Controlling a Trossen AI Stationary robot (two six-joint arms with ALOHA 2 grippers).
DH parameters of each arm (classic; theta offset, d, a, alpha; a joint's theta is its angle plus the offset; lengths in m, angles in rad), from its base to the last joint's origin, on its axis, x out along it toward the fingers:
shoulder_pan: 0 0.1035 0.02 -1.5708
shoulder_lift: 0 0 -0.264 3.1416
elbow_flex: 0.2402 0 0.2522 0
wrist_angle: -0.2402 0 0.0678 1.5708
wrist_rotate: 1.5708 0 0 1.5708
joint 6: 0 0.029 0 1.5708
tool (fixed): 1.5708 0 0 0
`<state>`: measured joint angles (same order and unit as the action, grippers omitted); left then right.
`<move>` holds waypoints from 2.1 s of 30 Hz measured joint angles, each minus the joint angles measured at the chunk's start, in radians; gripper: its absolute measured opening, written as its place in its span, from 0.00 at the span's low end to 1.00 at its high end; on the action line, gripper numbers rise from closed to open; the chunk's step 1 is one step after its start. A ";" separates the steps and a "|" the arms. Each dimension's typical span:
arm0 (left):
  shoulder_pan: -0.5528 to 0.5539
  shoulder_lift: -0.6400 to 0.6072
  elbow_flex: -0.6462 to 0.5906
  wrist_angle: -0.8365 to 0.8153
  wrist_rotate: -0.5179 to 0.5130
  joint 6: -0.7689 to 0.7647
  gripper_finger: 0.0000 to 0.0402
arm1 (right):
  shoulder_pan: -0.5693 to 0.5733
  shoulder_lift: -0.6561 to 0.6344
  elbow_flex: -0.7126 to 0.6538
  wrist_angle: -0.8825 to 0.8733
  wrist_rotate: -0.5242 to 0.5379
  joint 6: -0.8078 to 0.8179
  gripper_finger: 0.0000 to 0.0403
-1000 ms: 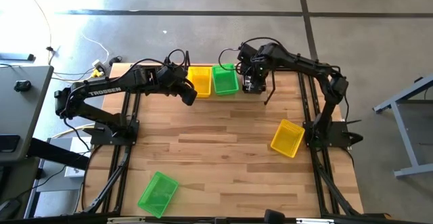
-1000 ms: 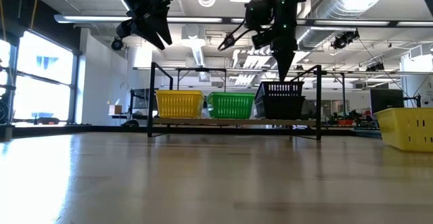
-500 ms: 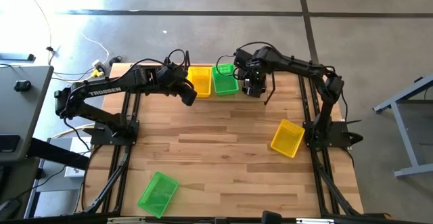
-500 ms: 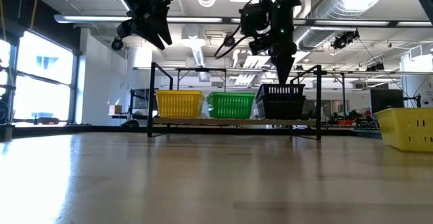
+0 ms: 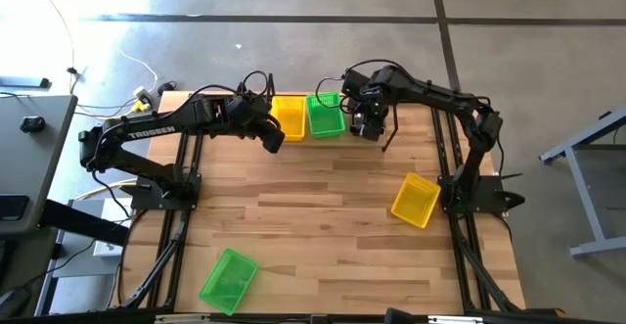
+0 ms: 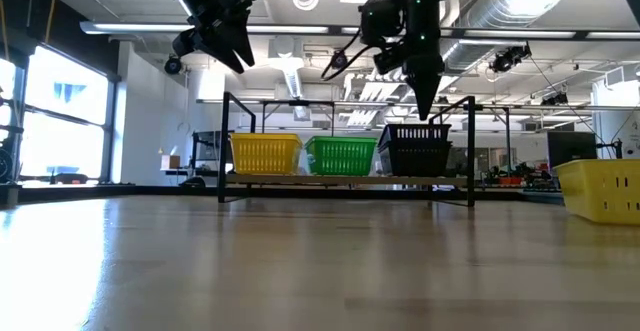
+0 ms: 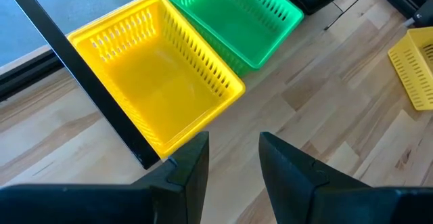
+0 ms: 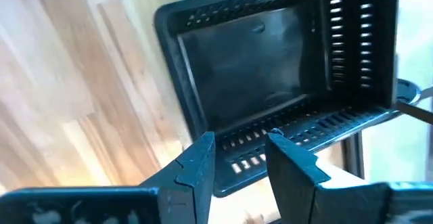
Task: Stack baskets on shelf by color
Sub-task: Stack the black bin on the other stacked black bin on the shelf, then stack the green bin on the other stacked green bin on the shelf
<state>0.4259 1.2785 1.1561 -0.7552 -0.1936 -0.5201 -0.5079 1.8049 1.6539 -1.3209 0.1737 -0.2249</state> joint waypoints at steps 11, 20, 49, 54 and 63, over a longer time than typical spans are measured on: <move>0.000 0.000 0.000 0.000 0.000 -0.003 0.30 | 0.004 0.040 0.000 -0.006 -0.070 0.000 0.29; 0.000 0.000 0.000 0.001 0.001 -0.003 0.30 | 0.011 0.058 0.000 -0.020 -0.019 0.007 0.29; -0.325 0.000 0.000 -0.152 0.212 -0.005 0.30 | 0.334 -0.143 0.000 -0.107 -0.124 0.461 0.24; -0.428 0.000 0.000 -0.179 0.212 -0.027 0.30 | 0.466 -0.143 0.000 -0.137 -0.104 0.588 0.24; -0.629 0.000 0.000 -0.178 0.212 -0.105 0.30 | 0.662 -0.143 0.000 -0.138 -0.066 0.749 0.24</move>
<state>-0.2031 1.2789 1.1561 -0.9333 0.0188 -0.6249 0.1536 1.6623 1.6539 -1.4593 0.1074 0.5239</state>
